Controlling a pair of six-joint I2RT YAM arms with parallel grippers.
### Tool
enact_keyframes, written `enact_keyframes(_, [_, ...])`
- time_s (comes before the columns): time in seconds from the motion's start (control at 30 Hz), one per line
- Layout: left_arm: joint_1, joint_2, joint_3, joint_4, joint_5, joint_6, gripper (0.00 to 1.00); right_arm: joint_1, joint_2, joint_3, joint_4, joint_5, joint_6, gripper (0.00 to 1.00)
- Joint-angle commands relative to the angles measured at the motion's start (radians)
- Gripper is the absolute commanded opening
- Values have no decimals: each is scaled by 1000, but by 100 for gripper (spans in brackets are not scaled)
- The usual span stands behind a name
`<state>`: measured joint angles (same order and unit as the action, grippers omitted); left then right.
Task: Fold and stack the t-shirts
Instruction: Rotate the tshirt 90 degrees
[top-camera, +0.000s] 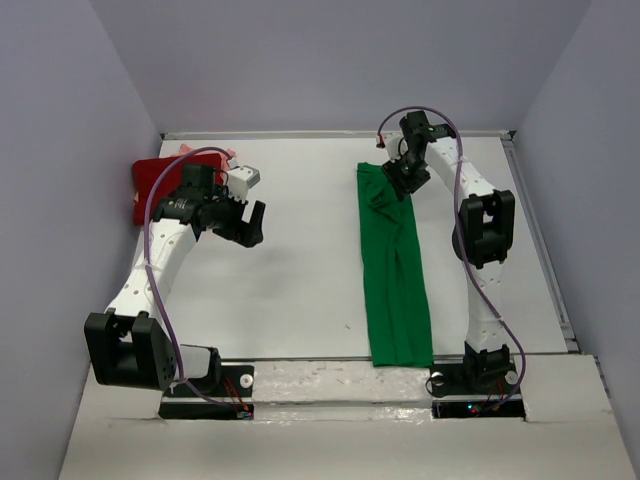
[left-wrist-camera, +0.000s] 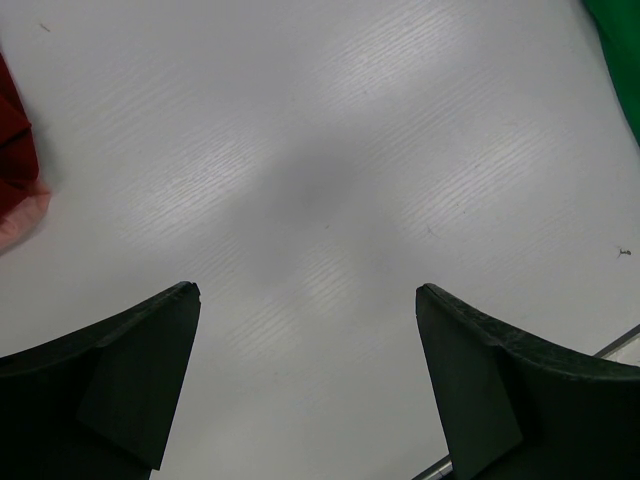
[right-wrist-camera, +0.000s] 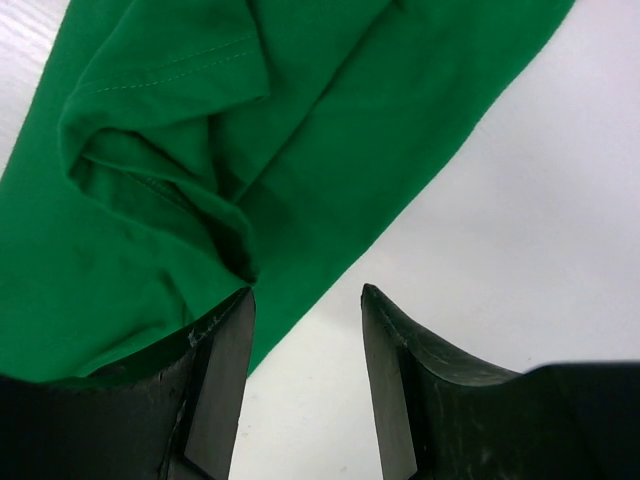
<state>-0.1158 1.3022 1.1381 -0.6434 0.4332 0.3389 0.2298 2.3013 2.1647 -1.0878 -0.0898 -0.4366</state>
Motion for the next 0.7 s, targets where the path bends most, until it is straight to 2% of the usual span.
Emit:
enact_keyframes(0.0, [7,-24,9,2,15,8,99,3,-62,32,-46,-67,15,52])
enact_keyframes(0.53, [8,-35,3,2,10,8,99,3,-17,49,-90,-175,12,50])
enact_keyframes(0.6, [8,-35,2,4,10,8,99,3,-13,46,-92,-185,12,47])
enact_keyframes(0.67, [8,-35,2,4,12,8,99,3,-8,44,-95,-194,12,39])
